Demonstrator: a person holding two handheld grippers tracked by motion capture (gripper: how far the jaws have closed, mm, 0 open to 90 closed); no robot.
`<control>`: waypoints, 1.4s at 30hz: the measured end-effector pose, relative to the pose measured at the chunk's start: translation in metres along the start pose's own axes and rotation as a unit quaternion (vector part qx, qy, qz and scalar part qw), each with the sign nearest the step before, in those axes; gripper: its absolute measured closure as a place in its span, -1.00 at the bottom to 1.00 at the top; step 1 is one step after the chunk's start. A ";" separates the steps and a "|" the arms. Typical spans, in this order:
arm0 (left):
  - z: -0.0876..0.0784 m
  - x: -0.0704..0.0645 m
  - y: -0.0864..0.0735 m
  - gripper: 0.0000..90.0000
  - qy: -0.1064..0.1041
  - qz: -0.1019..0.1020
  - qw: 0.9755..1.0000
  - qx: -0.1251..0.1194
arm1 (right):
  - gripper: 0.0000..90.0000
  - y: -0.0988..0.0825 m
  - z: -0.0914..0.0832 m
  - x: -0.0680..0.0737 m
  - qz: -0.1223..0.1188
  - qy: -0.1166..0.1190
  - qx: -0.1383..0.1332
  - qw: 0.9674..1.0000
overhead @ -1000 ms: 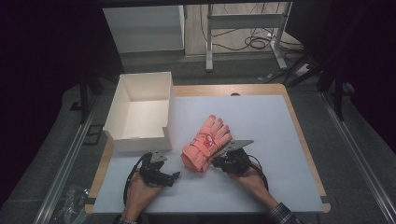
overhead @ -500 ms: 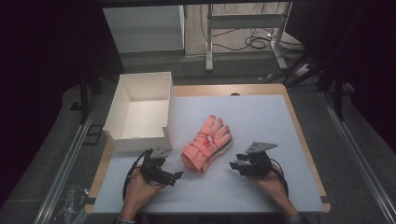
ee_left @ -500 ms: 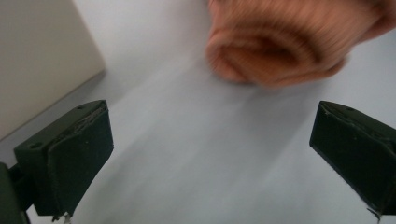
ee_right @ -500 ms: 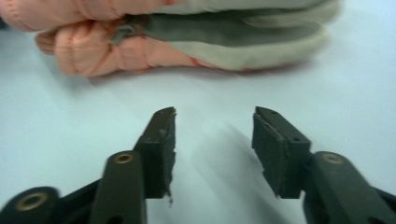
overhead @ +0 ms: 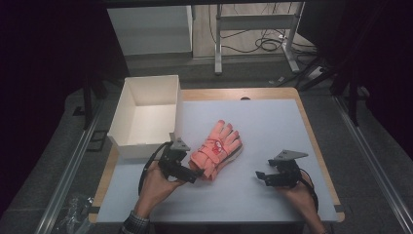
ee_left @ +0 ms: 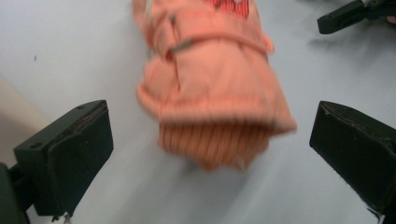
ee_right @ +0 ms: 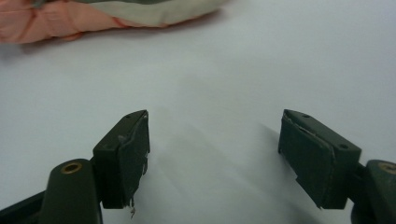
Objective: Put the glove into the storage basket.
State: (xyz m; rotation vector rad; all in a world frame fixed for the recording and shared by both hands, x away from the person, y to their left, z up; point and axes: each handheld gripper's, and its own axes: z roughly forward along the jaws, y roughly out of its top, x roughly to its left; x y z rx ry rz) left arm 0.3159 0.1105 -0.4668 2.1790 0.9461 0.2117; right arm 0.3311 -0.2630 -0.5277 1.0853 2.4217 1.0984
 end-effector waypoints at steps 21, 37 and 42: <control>0.086 -0.005 0.028 -1.00 0.008 -0.002 0.995 0.099 | -0.49 -0.008 -0.009 -0.019 0.026 -0.010 -0.009 1.000; 0.096 -0.013 0.022 -0.60 0.031 0.023 0.988 0.147 | -0.49 -0.008 -0.008 -0.016 0.012 -0.024 -0.004 1.000; 0.091 -0.010 0.025 -0.24 0.004 0.041 0.988 0.150 | -0.51 -0.007 -0.005 -0.008 -0.018 -0.048 0.006 0.999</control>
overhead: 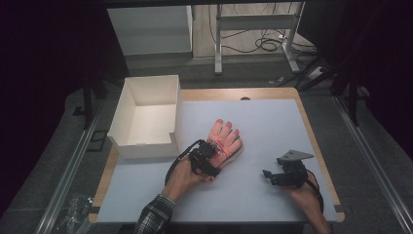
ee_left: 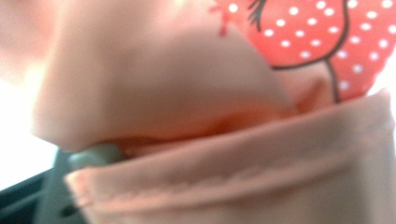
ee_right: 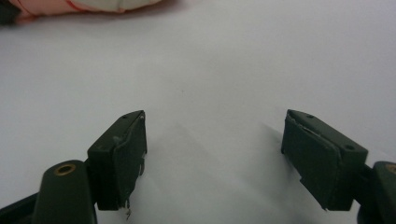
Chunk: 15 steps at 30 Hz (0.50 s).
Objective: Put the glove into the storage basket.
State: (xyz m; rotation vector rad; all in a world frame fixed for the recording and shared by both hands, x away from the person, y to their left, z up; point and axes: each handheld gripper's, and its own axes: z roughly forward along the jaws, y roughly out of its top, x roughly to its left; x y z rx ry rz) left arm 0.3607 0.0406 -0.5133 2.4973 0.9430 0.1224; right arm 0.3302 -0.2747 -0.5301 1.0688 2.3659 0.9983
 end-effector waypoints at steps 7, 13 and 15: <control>-0.005 0.006 0.001 -0.10 -0.017 -0.004 1.000 -0.001 | -0.53 0.000 0.000 0.001 -0.005 -0.002 0.002 1.000; -0.009 0.009 0.001 -0.08 -0.029 -0.022 0.999 -0.014 | -0.54 -0.001 0.001 0.001 -0.005 -0.003 0.000 1.000; -0.011 0.010 0.003 -0.07 -0.023 -0.022 0.999 -0.014 | -0.54 -0.001 0.001 0.001 -0.005 -0.003 -0.001 1.000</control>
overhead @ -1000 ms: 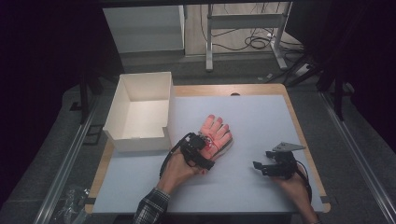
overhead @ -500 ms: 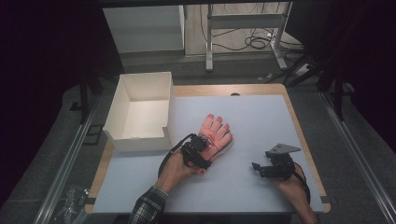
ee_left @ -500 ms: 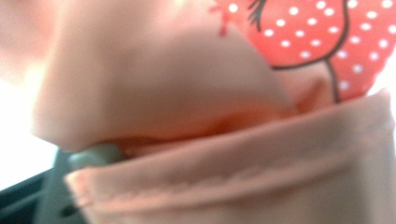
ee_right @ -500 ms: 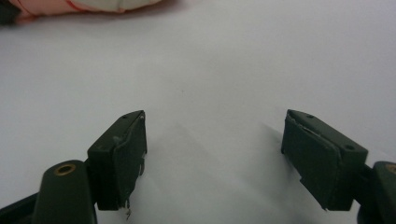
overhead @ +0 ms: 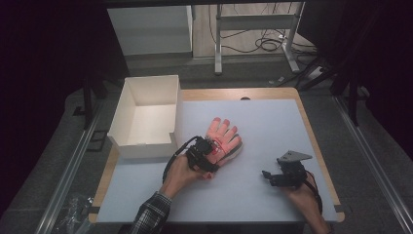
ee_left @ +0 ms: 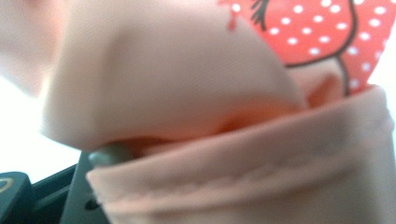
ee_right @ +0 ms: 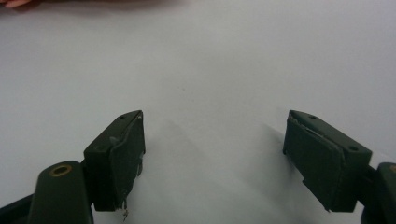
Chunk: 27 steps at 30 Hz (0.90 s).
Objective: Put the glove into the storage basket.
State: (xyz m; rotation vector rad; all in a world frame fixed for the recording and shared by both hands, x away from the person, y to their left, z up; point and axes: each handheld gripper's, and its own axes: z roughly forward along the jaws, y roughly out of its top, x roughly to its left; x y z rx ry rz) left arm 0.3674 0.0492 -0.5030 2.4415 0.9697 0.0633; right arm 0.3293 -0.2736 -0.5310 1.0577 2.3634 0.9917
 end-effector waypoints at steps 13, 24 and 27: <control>-0.027 0.007 0.025 -0.08 0.034 -0.005 0.999 -0.010 | -0.54 0.000 0.000 0.000 -0.002 -0.001 0.000 1.000; -0.057 0.019 0.050 -0.09 0.058 -0.022 0.998 -0.027 | -0.54 0.000 0.000 0.000 -0.003 -0.002 -0.002 1.000; -0.067 0.024 0.056 -0.09 0.061 -0.025 0.997 -0.026 | -0.54 0.000 0.000 0.000 -0.003 -0.002 -0.002 1.000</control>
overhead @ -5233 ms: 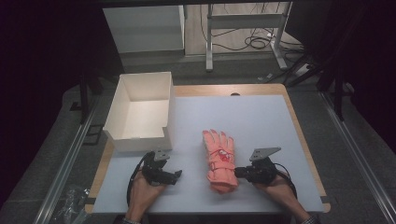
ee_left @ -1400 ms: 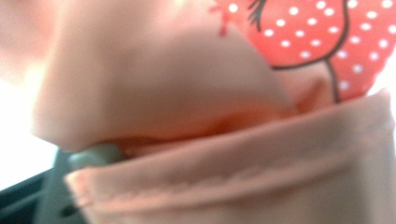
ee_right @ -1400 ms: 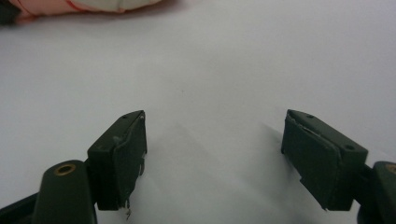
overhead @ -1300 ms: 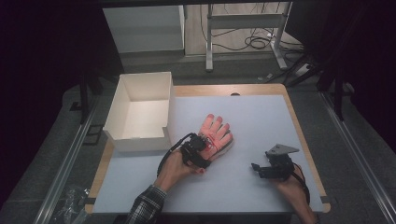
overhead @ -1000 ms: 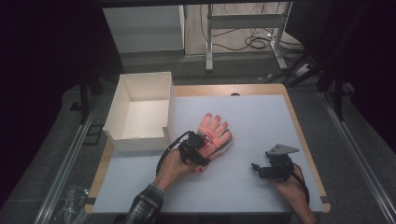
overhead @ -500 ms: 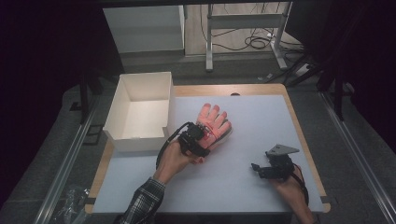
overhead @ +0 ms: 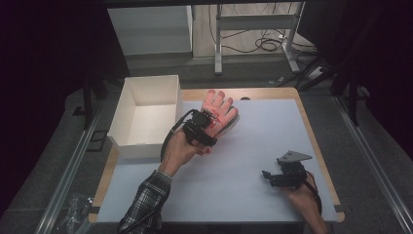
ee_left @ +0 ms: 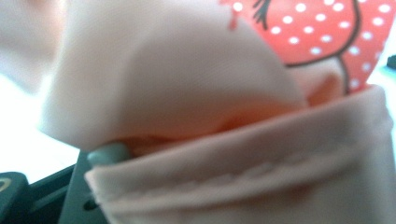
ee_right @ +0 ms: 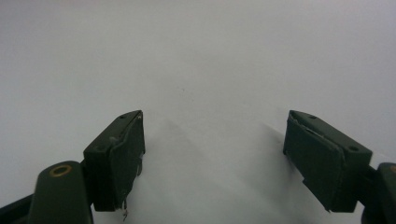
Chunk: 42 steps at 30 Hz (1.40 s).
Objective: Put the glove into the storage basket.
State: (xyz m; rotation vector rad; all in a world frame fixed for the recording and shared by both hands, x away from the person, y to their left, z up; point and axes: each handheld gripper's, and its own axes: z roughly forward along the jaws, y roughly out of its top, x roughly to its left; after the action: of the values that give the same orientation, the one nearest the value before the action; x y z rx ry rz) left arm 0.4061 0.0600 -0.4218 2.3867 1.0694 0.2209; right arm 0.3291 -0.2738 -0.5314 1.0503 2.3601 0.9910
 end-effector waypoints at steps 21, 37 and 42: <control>-0.059 0.055 0.021 -0.10 0.072 -0.056 0.996 -0.017 | -0.54 0.000 0.000 0.000 0.001 0.000 -0.001 1.000; -0.087 0.115 -0.009 -0.11 0.133 -0.145 0.980 -0.023 | -0.54 0.000 0.000 0.000 0.000 0.000 -0.002 1.000; -0.086 0.130 -0.021 -0.12 0.146 -0.169 0.975 -0.018 | -0.54 0.000 0.000 0.000 0.001 0.000 -0.002 1.000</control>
State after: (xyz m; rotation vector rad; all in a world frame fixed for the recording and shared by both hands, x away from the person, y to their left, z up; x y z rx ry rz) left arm 0.4506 0.2006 -0.3664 2.1382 1.5705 0.4730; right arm 0.3289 -0.2737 -0.5316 1.0504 2.3582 0.9953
